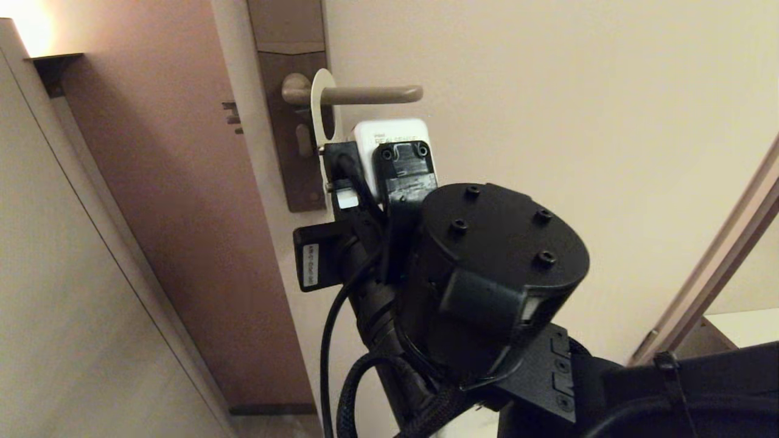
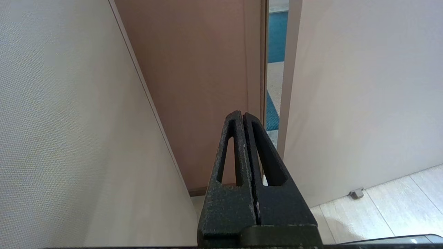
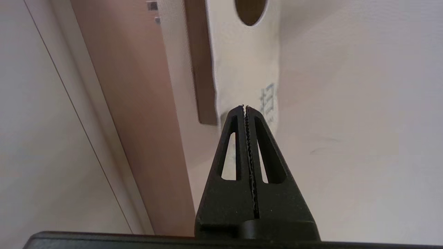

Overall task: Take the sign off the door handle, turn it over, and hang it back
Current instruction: Hang the sign back with the other side facing out

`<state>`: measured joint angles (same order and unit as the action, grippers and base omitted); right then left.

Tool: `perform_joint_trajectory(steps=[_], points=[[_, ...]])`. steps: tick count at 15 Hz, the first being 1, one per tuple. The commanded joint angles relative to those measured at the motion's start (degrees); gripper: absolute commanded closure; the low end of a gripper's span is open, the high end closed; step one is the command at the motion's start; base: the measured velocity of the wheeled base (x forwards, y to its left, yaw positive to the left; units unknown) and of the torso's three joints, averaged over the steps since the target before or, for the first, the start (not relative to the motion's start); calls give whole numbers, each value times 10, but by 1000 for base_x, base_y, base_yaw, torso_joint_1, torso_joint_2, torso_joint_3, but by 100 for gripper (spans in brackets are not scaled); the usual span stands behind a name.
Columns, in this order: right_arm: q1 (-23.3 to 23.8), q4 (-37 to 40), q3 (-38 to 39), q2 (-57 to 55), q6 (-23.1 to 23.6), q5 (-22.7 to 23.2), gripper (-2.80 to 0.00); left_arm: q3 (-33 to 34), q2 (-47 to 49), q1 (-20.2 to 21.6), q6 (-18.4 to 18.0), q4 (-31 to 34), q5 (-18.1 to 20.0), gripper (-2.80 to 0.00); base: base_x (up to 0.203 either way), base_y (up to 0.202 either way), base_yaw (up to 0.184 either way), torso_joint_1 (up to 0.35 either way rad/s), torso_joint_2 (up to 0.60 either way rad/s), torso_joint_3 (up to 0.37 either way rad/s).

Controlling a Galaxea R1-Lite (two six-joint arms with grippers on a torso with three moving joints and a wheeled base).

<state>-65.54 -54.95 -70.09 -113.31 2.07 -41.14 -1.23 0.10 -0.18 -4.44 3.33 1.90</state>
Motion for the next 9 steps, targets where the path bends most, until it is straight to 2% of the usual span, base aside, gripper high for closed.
perform_joint_trajectory(steps=[1,9], points=[[0,-9,-9,-29,3,-2,0,0,1,0,0,1,0,0,0,0,0,0,0,0],[5,-43,-38,-59,18,-2,0,0,1,0,0,0,0,0,0,0,0,0,0,0]])
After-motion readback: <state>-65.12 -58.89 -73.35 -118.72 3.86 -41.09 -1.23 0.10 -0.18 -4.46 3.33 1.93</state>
